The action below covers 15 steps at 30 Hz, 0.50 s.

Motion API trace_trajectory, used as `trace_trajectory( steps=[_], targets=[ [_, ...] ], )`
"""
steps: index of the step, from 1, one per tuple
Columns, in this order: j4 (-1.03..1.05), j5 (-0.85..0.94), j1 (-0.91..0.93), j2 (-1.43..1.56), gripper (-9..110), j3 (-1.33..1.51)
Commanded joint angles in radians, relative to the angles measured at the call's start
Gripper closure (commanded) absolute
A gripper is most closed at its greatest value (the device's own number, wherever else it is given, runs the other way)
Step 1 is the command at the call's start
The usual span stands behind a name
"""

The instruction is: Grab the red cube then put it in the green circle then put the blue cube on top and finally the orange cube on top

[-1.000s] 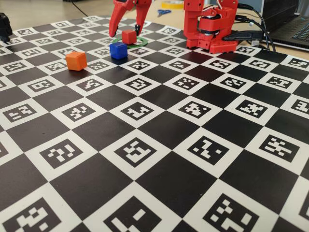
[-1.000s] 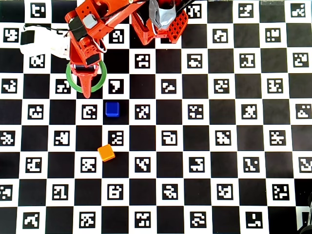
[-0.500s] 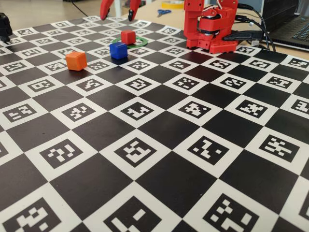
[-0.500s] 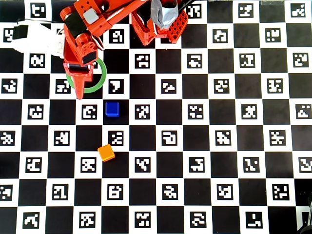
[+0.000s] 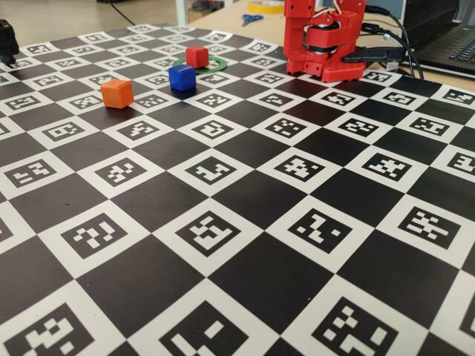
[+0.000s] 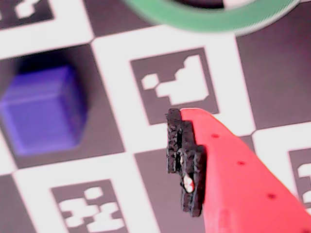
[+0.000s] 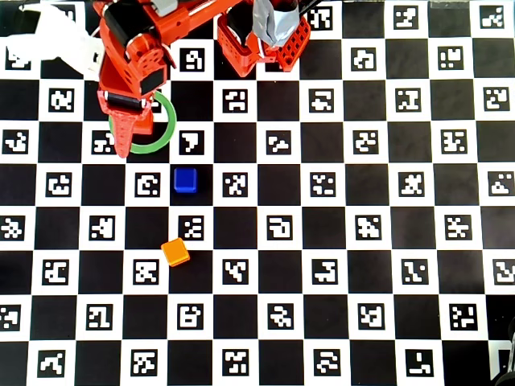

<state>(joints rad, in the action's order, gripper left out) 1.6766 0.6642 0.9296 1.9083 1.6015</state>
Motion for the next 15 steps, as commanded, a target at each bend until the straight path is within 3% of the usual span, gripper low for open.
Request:
trace_trajectory(
  steps=[1, 15],
  targets=[
    [0.067, -0.077, -0.040, 0.064, 55, -0.144],
    [0.110, -0.124, -0.247, 0.051, 54, -0.150]
  ],
)
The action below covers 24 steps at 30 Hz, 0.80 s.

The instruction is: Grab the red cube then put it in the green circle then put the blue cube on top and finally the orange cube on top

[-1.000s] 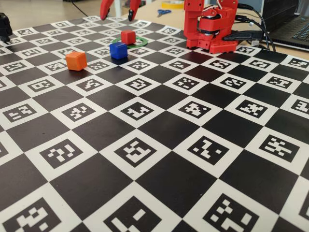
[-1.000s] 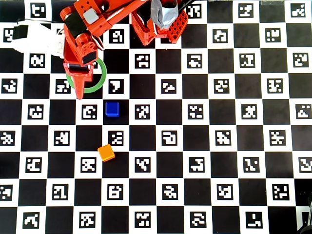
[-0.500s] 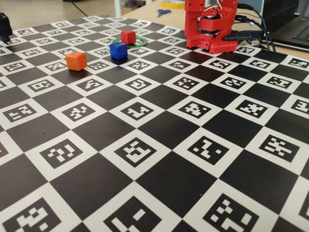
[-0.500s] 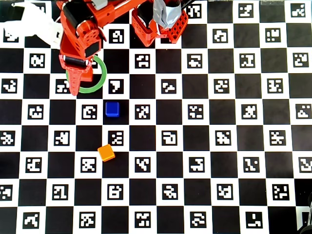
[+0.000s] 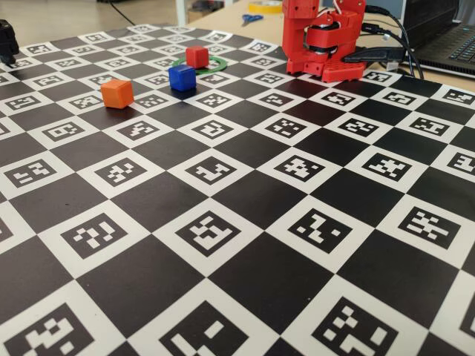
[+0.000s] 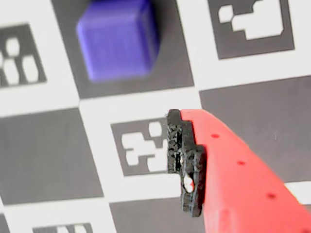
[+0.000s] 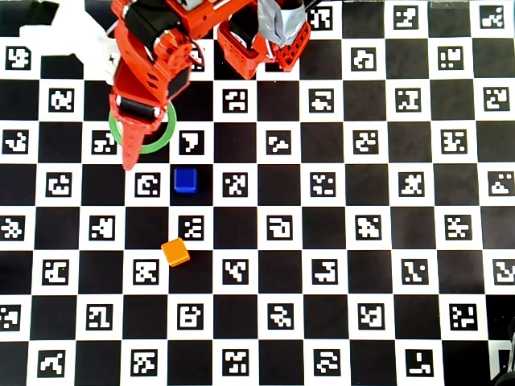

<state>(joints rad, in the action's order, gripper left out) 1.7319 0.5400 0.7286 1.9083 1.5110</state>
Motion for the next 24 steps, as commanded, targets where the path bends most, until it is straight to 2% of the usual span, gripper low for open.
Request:
trace_trajectory(
  steps=[1, 11, 24],
  targets=[
    [0.055, 0.002, -0.060, 0.049, 54, -0.054],
    [-0.038, 0.028, -0.150, 0.034, 53, 0.109],
    [-0.348, 0.086, -0.156, -0.006, 53, 0.433]
  ],
)
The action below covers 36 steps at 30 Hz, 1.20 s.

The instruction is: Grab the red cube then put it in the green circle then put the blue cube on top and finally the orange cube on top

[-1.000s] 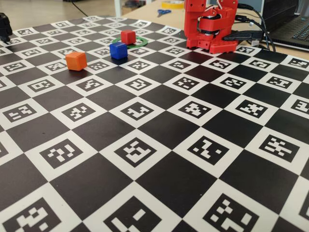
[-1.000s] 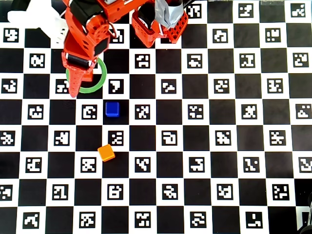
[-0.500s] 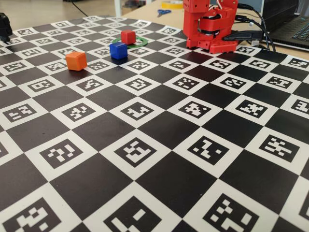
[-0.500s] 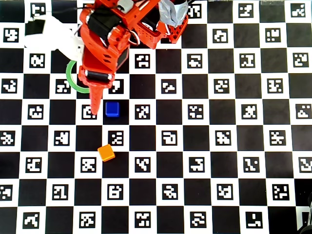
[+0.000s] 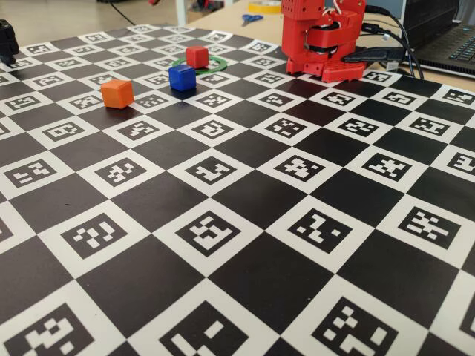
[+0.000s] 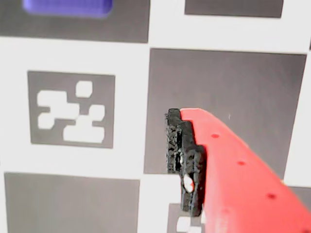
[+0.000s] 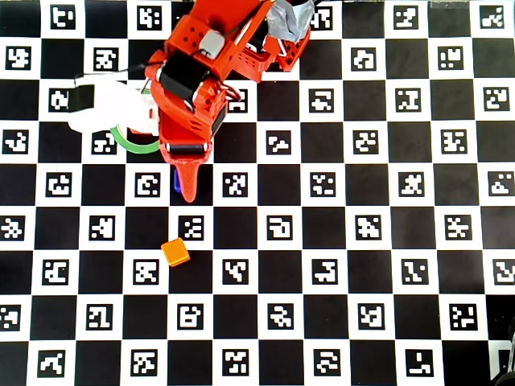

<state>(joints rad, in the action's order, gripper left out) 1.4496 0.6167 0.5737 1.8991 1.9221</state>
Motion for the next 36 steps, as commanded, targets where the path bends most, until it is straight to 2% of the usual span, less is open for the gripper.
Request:
trace_trajectory(
  steps=[1, 21, 36],
  targets=[
    [-0.084, 0.012, 0.000, -0.005, 53, 0.041],
    [-0.387, 0.026, 0.006, -0.152, 60, 0.213],
    [-0.471, 0.025, 0.021, -0.242, 62, 0.201]
  ],
)
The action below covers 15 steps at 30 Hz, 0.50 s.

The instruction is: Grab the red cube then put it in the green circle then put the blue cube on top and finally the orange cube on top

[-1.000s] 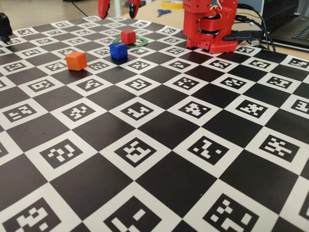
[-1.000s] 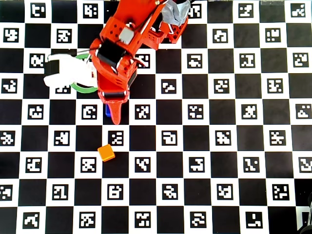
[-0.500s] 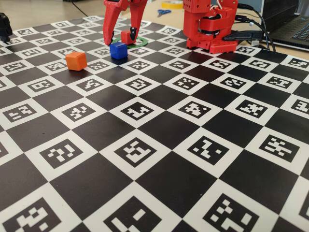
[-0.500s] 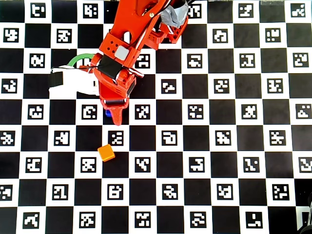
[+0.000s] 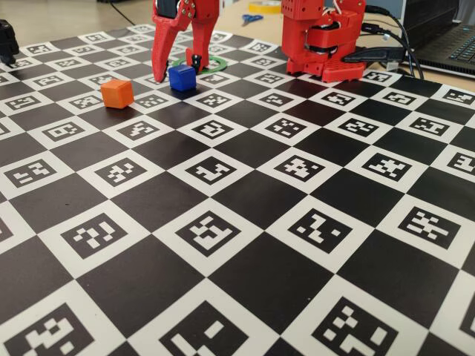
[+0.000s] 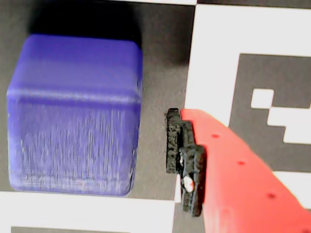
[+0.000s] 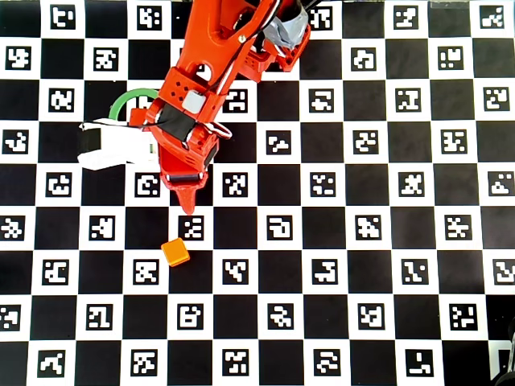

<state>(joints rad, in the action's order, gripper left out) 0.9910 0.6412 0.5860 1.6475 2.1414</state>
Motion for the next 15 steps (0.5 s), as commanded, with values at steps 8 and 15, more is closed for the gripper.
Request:
trace_trajectory(
  steps=[8, 15],
  targets=[
    [-0.035, -0.006, 0.011, -0.008, 67, -0.025],
    [-0.048, -0.015, 0.012, -0.005, 75, -0.025]
  ],
)
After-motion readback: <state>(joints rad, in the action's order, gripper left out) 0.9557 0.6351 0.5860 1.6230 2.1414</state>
